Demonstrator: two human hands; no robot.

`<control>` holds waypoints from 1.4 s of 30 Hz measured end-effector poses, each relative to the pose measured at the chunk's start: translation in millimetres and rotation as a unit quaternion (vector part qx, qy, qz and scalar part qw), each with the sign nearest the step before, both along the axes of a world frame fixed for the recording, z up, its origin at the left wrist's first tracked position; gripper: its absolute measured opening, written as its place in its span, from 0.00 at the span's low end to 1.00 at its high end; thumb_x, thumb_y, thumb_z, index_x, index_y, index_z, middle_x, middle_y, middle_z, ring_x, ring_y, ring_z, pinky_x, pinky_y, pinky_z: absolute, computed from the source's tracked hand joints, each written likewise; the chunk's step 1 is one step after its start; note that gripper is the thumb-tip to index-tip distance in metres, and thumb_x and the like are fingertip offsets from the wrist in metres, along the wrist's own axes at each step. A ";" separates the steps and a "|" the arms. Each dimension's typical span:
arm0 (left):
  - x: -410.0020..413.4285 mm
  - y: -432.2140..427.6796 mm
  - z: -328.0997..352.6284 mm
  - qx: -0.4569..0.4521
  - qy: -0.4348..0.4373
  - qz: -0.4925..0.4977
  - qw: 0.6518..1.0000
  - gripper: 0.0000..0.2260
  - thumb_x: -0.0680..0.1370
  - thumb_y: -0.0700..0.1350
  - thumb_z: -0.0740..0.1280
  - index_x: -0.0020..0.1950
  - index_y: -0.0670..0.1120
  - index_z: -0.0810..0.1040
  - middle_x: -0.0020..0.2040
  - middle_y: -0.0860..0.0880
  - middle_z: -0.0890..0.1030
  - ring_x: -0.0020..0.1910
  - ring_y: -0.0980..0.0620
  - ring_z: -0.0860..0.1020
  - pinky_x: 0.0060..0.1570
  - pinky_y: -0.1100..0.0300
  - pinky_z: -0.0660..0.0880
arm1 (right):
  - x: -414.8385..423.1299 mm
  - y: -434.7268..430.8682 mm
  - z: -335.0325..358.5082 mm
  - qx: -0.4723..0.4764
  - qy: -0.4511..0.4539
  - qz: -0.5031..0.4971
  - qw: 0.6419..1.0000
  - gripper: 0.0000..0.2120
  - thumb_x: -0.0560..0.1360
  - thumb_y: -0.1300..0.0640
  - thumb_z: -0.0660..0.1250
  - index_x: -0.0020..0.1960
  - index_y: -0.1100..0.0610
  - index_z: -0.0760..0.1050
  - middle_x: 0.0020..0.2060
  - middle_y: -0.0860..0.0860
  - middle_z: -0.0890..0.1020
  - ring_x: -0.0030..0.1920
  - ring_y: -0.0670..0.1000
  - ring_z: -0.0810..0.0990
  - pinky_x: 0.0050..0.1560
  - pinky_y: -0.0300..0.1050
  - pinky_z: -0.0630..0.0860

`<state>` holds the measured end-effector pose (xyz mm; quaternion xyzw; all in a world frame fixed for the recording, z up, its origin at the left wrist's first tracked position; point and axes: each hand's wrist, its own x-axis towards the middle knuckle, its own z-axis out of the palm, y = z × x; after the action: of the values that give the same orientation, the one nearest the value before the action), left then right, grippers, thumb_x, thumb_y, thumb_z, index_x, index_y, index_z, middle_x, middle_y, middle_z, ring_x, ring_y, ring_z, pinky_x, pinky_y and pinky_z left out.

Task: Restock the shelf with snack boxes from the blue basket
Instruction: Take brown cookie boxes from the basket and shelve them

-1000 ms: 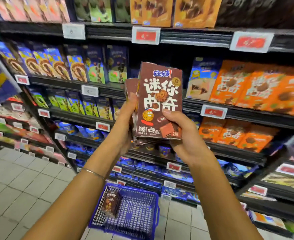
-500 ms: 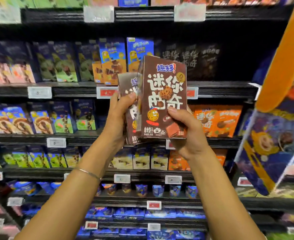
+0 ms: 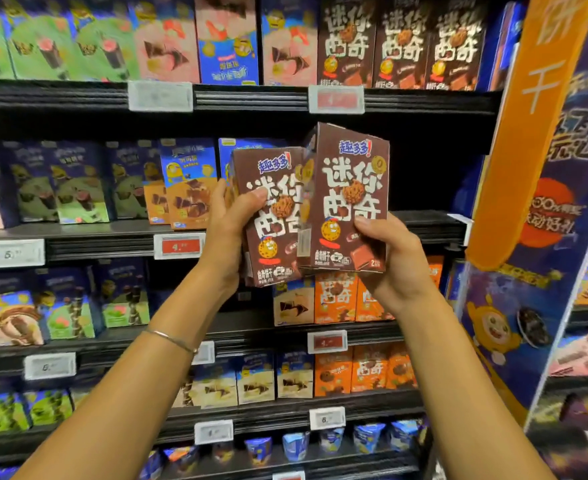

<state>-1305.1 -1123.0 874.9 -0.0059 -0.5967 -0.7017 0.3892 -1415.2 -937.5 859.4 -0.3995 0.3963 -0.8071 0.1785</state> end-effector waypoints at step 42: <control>-80.7 14.7 27.2 -0.029 0.043 0.038 0.998 0.45 0.66 0.56 0.74 0.80 0.43 0.66 0.68 0.37 0.80 0.58 0.39 0.84 0.53 0.45 0.83 | -272.9 -111.5 61.9 0.583 0.298 -0.361 0.664 0.21 0.83 0.56 0.60 0.72 0.65 0.70 0.69 0.61 0.74 0.68 0.62 0.73 0.70 0.55 0.69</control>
<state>-1385.7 -1108.3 902.0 -0.0244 -0.5992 -0.6682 0.4403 -1688.2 -1048.9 921.3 -0.2588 0.9311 -0.2502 -0.0587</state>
